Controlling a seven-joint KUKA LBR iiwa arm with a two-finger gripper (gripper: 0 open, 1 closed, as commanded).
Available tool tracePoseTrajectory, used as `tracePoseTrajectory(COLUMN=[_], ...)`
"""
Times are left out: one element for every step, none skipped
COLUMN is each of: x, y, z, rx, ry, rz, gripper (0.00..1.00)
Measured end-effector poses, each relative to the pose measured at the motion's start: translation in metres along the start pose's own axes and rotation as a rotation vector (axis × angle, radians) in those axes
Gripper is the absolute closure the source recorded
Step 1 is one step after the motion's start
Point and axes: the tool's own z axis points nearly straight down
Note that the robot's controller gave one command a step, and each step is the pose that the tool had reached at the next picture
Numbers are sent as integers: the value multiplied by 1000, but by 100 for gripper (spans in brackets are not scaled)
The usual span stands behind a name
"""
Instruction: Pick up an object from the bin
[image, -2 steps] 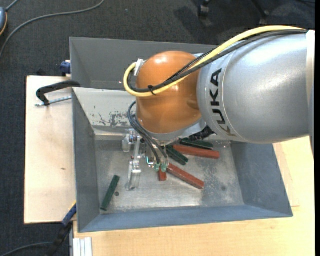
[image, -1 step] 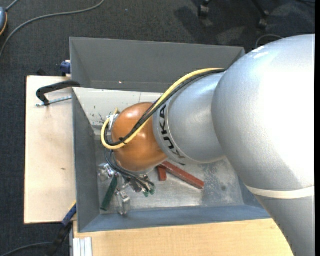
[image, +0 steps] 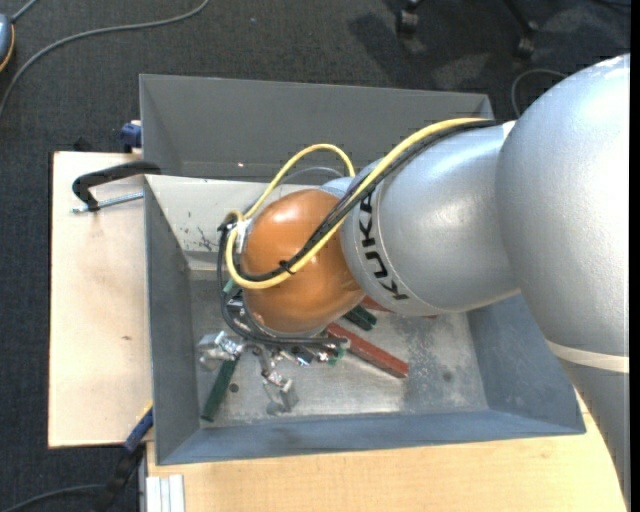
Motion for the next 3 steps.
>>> tracePoseTrajectory(x=[-14, -11, -12], y=[13, 2, 3], z=[-4, 32, 31], rx=[-2, -4, -4], ry=[0, 7, 6], rz=[-187, -371, -369], gripper=[0, 0, 0])
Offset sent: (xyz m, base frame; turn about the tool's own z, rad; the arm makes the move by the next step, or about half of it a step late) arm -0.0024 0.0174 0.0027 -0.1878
